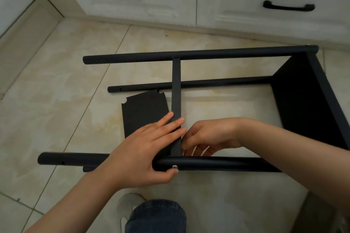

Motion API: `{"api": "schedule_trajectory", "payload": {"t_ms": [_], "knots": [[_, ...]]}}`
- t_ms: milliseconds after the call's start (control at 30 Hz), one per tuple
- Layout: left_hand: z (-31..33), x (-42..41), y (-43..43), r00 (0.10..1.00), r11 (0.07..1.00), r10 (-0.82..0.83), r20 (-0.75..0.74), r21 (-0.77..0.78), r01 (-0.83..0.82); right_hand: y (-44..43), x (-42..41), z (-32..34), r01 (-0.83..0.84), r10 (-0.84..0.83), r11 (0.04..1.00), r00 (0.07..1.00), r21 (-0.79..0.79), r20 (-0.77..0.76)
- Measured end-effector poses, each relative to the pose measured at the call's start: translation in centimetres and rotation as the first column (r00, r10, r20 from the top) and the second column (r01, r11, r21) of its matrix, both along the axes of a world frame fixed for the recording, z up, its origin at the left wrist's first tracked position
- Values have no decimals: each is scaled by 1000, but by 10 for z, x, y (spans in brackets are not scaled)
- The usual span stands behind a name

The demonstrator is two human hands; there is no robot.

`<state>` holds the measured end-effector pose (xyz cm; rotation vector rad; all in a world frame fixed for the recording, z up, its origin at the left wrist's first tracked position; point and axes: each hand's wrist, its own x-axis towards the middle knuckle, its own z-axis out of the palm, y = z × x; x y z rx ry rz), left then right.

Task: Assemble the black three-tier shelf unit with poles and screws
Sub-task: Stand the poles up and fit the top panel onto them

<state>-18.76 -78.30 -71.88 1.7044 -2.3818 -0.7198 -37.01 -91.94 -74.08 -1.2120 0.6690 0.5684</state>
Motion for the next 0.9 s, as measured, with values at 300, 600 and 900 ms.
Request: {"api": "schedule_trajectory", "payload": {"t_ms": [300,600,900], "knots": [[13,-14,21,960,976,211,-183,-14,-217,28,-15,32,-31,34,893,999,-449,-1],[36,-9,70,249,481,857,-452,526,-701,60,-22,44,27,-38,763,999,-646,-3],[12,-2,69,-493,145,824,-281,944,-297,73,-25,44,-38,23,570,999,-821,-30]]}}
